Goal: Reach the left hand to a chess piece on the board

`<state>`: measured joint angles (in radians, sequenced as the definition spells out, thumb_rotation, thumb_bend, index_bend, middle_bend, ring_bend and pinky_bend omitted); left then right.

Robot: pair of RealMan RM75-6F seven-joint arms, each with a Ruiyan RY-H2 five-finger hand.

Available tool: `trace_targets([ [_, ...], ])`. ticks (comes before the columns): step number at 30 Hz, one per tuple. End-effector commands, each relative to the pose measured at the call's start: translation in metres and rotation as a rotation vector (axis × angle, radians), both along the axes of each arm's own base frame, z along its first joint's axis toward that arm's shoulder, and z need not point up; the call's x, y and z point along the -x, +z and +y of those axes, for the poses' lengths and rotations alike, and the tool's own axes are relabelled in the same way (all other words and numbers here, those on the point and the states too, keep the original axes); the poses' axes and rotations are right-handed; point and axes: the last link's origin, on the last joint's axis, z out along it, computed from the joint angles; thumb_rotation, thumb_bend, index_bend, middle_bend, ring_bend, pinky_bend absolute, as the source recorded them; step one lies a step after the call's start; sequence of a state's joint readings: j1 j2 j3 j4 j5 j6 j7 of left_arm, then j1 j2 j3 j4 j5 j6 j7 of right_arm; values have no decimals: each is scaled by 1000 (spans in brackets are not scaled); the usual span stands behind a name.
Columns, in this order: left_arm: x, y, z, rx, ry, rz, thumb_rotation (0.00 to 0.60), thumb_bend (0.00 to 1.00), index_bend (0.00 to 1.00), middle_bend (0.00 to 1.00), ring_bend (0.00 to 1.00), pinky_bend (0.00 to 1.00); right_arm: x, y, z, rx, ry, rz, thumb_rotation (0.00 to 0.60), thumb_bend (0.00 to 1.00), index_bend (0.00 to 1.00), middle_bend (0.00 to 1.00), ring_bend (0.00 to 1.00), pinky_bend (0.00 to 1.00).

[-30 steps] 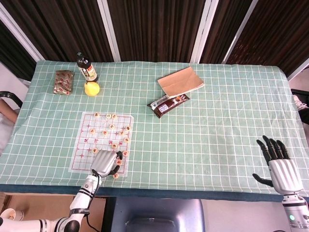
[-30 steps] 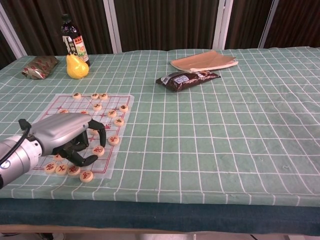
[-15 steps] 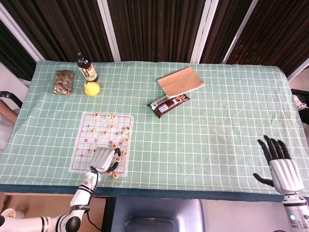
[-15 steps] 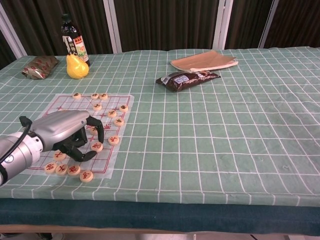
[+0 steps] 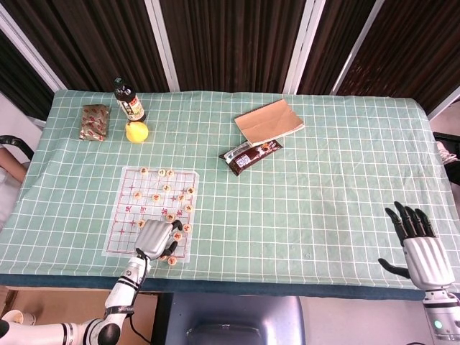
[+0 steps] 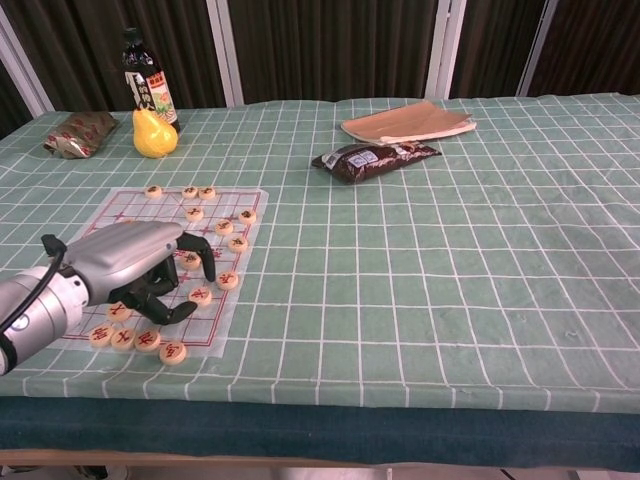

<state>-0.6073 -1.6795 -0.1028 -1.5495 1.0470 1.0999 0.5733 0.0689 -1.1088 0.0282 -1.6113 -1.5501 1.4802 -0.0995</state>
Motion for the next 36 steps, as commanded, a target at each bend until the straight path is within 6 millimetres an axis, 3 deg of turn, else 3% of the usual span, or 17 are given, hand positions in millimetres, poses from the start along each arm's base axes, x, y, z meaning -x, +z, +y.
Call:
trace_targets([
  [1, -2, 1, 0, -4, -10, -4, 600, 358, 385, 1000, 1000, 1000, 0, 0, 0, -3, 1, -1, 600, 150, 0, 0, 0, 0],
  [4, -8, 10, -4, -23, -40, -23, 600, 357, 381, 1000, 1000, 1000, 0, 1, 1, -1, 3, -3, 600, 150, 0, 0, 0, 0],
  [7, -15, 30, -12, -68, -90, -55, 600, 353, 363, 1000, 1000, 1000, -1, 1, 1, -4, 6, -4, 600, 150, 0, 0, 0, 0],
  [11, -11, 91, -34, -204, -167, -124, 600, 348, 313, 996, 1000, 1000, -2, 1, 4, -9, 15, -6, 600, 149, 0, 0, 0, 0],
  [12, -6, 104, -41, -223, -174, -128, 600, 343, 282, 952, 980, 996, -2, 1, 5, -11, 17, -7, 600, 150, 0, 0, 0, 0],
  [14, 10, 135, -57, -264, -174, -124, 600, 339, 205, 743, 807, 897, -2, 0, 6, -16, 19, -6, 600, 150, 0, 0, 0, 0],
  [16, 31, 159, -74, -303, -159, -88, 600, 346, 107, 399, 444, 645, -3, -1, 7, -21, 23, 2, 600, 150, 0, 0, 0, 0],
  [18, 56, 183, -98, -334, -133, -67, 600, 350, 41, 202, 208, 445, -3, -4, 9, -29, 23, 13, 600, 150, 0, 0, 0, 0],
  [20, 83, 201, -123, -349, -88, -80, 600, 353, 4, 87, 64, 298, -4, -5, 9, -33, 22, 24, 600, 150, 0, 0, 0, 0],
  [23, 119, 212, -148, -356, -24, -113, 600, 361, 0, 31, 2, 210, -4, -7, 10, -40, 10, 37, 600, 150, 0, 0, 0, 0],
  [26, 145, 213, -157, -335, 59, -80, 600, 363, 0, 12, 0, 179, -4, -10, 8, -46, 4, 48, 600, 149, 0, 0, 0, 0],
  [36, 147, 215, -148, -346, 53, -72, 600, 378, 0, 0, 0, 137, -6, -10, 9, -29, 13, 45, 600, 150, 0, 0, 0, 0],
])
